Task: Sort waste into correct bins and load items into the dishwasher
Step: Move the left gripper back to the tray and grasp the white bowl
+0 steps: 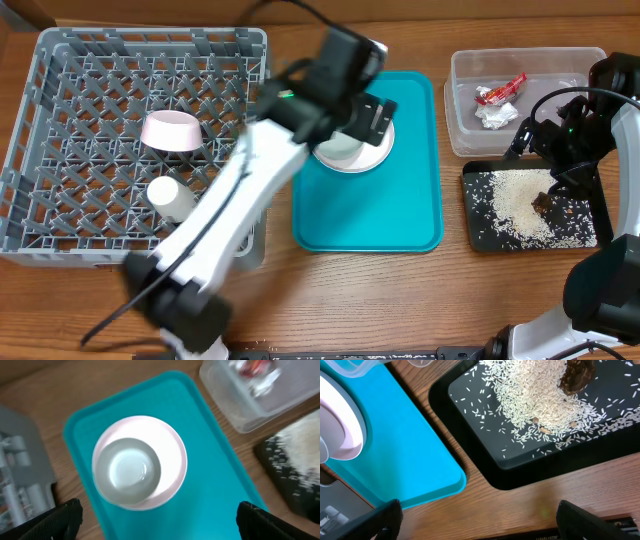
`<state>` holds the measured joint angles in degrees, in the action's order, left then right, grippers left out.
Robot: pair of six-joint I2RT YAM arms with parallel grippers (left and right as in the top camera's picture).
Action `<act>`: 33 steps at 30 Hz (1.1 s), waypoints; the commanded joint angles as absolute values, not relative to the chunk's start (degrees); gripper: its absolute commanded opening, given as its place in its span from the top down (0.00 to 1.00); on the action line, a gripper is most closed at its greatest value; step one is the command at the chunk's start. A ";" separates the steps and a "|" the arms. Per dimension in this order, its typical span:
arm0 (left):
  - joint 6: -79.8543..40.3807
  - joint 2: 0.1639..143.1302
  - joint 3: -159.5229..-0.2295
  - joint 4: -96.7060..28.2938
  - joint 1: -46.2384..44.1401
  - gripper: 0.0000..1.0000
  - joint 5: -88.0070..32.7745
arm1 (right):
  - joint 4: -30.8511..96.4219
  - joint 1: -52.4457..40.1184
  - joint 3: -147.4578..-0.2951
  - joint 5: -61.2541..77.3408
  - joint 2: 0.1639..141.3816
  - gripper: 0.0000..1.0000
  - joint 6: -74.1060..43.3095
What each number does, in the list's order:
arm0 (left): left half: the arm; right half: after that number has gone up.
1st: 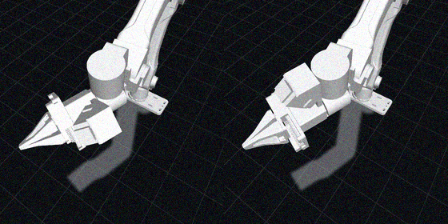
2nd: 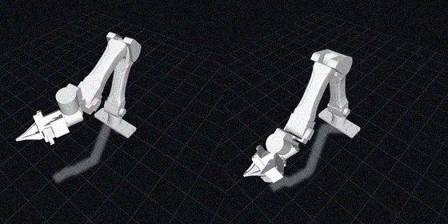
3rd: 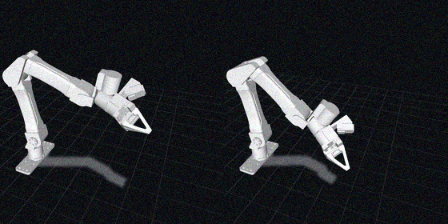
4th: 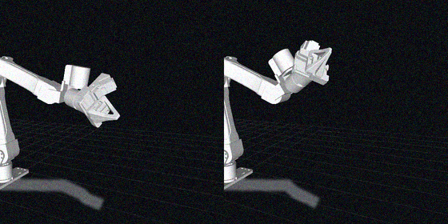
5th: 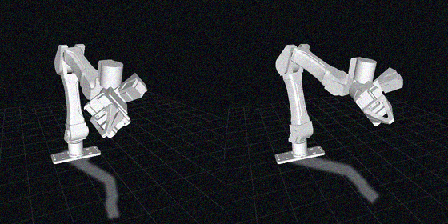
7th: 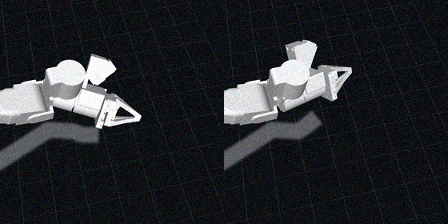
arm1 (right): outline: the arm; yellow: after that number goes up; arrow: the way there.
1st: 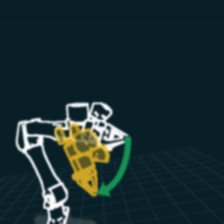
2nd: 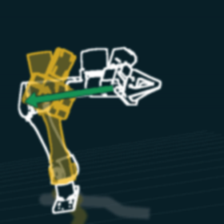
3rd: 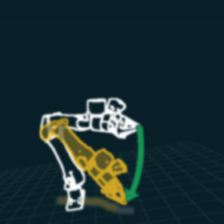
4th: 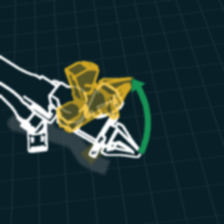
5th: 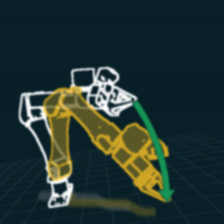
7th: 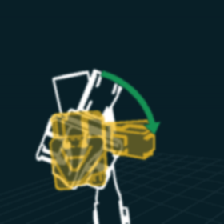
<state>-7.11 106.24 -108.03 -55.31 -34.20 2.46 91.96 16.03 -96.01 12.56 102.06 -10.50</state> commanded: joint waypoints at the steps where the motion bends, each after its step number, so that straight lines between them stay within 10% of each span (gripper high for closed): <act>1: -5.98 113.12 -108.16 -52.93 -34.87 0.00 6.33 | 91.66 15.84 -96.84 12.53 100.18 0.00 -10.70; 11: -6.00 127.35 -108.16 -48.97 -34.92 0.02 2.85 | 91.64 15.84 -96.84 12.51 100.18 0.00 -10.68; 25: -5.98 130.10 -108.47 -49.12 -34.92 0.96 0.16 | 91.70 15.81 -96.84 12.49 100.18 0.00 -10.44; 33: -6.00 125.91 -114.80 -54.33 -34.72 0.96 -1.06 | 92.20 15.81 -96.84 12.49 100.18 0.00 -10.44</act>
